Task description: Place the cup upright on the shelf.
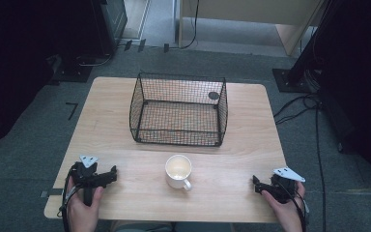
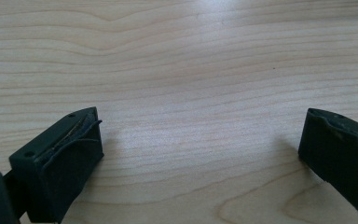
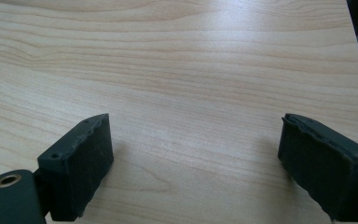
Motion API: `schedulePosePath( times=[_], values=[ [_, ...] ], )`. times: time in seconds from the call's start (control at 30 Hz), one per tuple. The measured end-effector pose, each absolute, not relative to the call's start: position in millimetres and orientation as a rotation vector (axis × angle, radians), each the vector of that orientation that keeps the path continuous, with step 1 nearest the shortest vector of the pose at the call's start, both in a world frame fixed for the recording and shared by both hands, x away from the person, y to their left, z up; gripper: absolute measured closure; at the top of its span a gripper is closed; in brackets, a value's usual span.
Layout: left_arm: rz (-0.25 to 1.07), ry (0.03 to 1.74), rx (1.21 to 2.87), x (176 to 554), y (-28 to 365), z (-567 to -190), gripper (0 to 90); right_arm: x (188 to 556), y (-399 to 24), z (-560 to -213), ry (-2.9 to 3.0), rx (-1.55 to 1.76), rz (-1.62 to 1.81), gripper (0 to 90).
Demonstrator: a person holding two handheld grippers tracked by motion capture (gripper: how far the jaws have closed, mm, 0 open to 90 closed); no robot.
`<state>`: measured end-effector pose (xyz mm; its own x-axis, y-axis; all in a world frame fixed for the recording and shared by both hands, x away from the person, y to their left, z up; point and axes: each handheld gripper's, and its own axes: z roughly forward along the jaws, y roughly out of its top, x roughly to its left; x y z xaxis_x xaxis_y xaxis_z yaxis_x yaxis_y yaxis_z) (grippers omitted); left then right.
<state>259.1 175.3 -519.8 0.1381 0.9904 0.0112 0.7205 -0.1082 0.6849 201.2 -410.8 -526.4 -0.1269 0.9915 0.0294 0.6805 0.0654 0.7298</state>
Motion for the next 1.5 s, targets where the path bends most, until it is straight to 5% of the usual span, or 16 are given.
schedulePosePath(
  times=[0.4, 1.5],
  values=[
    [0.661, 1.638, 1.888, 259.1, 175.3, -519.8, 0.0, 196.6, -382.2, -508.9, 1.886, 1.601, 0.954, 15.8],
    [0.660, 1.635, 1.889, 259.1, 175.2, -519.9, 0.0, 182.6, -250.3, -459.4, 2.191, 1.254, 1.373, 47.3]
  ],
)
